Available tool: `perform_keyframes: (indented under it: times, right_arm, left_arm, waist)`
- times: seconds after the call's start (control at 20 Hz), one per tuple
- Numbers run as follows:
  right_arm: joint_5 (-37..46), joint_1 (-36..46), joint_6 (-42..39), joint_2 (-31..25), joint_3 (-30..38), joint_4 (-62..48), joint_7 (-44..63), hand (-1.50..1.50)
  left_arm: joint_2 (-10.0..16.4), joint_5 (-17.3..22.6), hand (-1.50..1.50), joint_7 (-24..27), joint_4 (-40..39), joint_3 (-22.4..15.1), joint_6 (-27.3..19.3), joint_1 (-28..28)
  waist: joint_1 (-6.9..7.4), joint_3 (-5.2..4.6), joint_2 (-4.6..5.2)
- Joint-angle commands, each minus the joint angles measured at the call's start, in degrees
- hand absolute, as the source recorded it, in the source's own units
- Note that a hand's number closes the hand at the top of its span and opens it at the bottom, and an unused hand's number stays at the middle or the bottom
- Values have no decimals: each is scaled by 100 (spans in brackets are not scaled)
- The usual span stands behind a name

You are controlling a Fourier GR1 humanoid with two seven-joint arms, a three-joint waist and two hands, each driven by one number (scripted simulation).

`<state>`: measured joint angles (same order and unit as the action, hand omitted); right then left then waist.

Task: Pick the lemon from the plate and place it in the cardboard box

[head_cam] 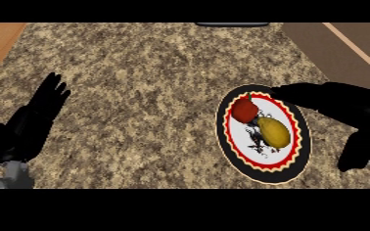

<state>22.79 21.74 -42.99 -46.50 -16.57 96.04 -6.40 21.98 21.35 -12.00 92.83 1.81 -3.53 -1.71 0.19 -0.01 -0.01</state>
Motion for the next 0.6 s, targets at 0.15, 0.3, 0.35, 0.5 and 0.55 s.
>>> perform_keyframes:
  times: [0.15,0.3,0.35,0.5,0.55]
  right_arm:
    - [703,107,-101,348,304,-584,-794,-150]
    - [920,-147,-17,648,348,-296,-747,-150]
    - [984,-502,140,632,287,20,-738,-150]
    - [1224,-149,85,1028,245,-201,-642,-150]
    - [1216,-129,-91,765,518,-246,-1009,-150]
  left_arm:
    - [-56,-129,0,-271,283,227,130,126]
    - [-207,-205,0,-186,285,246,224,143]
    - [-429,-422,0,120,-341,110,123,-119]
    - [-279,-258,0,-329,524,255,221,307]
    - [-305,-321,0,39,-499,430,393,-229]
  waist:
    - [24,2,2]
    - [6,1,-1]
    - [-34,0,1]
    - [29,2,-4]
    - [-10,0,4]
